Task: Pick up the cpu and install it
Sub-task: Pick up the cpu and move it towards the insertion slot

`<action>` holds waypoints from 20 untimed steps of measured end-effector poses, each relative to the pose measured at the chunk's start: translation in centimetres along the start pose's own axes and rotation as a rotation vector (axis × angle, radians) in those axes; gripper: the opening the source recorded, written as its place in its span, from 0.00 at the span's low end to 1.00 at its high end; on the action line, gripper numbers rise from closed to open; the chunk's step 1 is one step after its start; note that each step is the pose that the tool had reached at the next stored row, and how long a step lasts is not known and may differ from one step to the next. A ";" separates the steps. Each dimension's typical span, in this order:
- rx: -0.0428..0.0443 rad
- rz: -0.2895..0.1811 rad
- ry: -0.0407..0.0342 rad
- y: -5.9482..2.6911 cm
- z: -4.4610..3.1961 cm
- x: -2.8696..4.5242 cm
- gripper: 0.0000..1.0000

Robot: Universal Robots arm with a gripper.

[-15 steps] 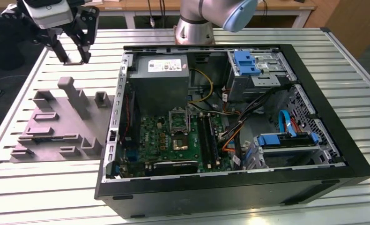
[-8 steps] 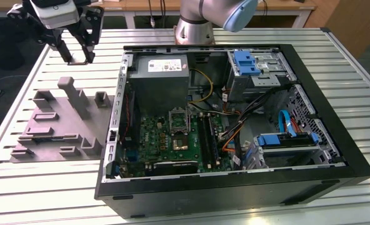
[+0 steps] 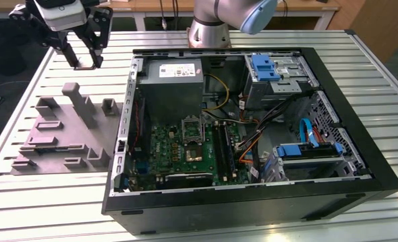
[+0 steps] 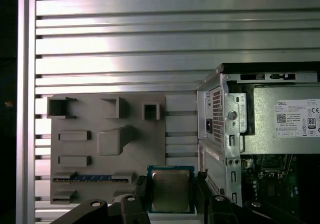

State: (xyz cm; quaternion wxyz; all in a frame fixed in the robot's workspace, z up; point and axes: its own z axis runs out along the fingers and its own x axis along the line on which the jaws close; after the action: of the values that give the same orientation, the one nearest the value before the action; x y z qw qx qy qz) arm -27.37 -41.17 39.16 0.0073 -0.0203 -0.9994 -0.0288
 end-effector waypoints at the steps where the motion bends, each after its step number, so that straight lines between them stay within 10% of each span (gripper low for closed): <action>1: 0.0000 0.000 0.0000 0.00 0.00 -0.01 0.47; 20: 0.0000 0.000 0.0000 0.03 0.01 -0.65 0.47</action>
State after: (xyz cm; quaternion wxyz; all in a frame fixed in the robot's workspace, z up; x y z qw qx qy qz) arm -26.72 -41.16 39.14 0.0073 -0.0203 -0.9994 -0.0288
